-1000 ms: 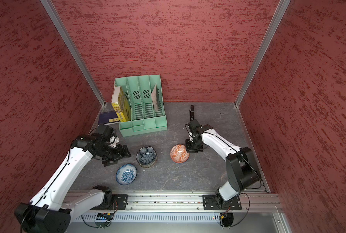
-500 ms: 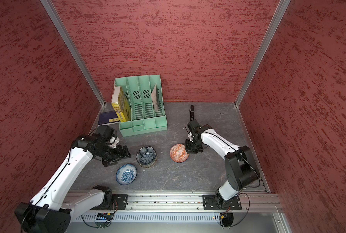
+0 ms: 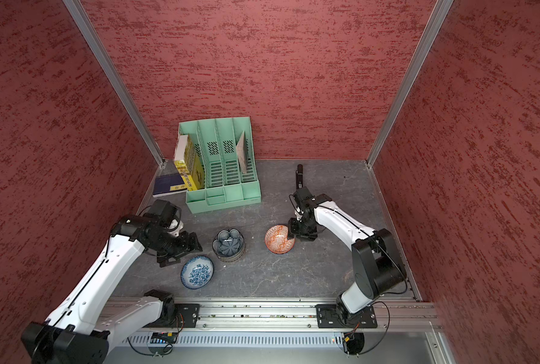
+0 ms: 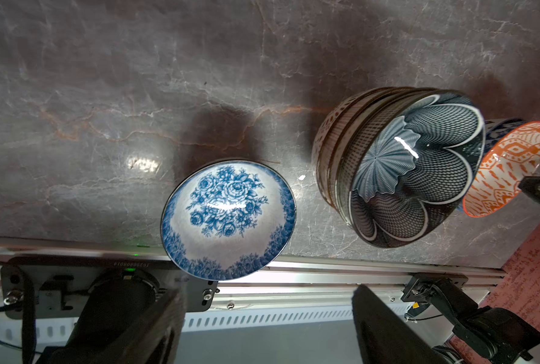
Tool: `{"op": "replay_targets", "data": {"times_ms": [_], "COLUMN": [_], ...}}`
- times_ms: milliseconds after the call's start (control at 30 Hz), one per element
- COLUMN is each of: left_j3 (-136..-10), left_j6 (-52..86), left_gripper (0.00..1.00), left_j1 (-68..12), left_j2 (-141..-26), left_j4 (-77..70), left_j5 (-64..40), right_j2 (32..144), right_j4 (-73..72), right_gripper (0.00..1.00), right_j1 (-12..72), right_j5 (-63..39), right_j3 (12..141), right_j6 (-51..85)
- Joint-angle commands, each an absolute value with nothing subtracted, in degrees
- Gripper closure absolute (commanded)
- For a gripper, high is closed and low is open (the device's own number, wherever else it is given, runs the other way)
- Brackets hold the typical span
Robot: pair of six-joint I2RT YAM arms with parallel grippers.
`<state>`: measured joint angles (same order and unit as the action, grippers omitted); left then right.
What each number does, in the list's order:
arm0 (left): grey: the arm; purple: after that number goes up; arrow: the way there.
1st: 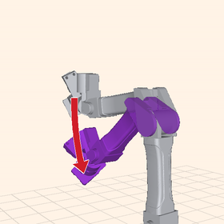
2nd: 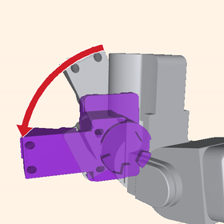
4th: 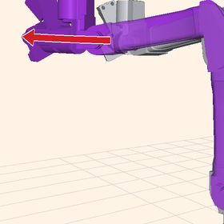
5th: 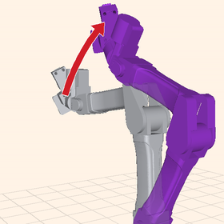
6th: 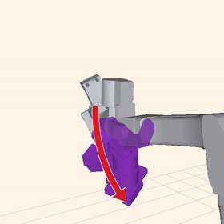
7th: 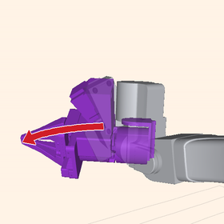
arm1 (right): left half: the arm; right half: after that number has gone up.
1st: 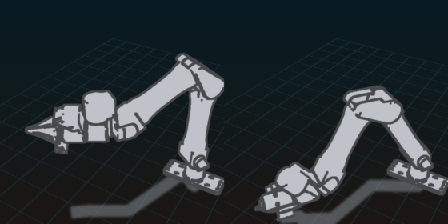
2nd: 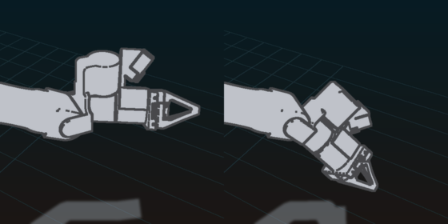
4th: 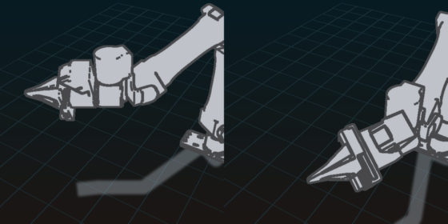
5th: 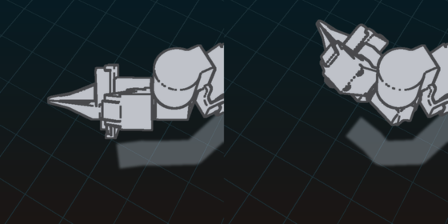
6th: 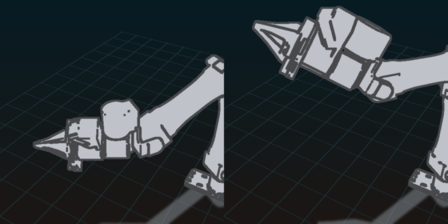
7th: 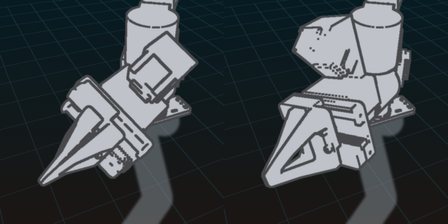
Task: Stack the bowls
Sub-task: Pick up the bowl from the center of the board.
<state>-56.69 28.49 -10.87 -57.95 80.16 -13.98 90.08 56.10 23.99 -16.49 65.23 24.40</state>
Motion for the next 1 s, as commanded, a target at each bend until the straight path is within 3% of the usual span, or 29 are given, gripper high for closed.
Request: {"op": "replay_targets", "data": {"times_ms": [0,267,533,967], "left_j3": [-54.94,-46.25,-44.57,-35.98], "left_j6": [32.65,40.05,48.67,56.10], "left_gripper": [0.17,0.26,0.29,0.51], "left_j1": [-10.37,-11.17,-17.18,-18.09], "left_j2": [-55.65,-50.34,-53.35,-52.11], "left_j4": [83.65,81.45,80.36,69.91], "left_j5": [-11.17,-13.03,-4.09,-4.68], "right_j2": [85.61,80.20,79.29,78.63], "right_j4": [58.43,59.54,60.47,59.86], "right_gripper": [0.40,0.42,0.44,0.48], "right_j1": [23.50,23.64,23.64,23.98], "right_j5": [-14.54,-17.19,-19.76,-23.79], "right_j3": [69.24,72.82,73.04,71.64], "right_j6": [25.02,26.41,25.38,25.13]}}
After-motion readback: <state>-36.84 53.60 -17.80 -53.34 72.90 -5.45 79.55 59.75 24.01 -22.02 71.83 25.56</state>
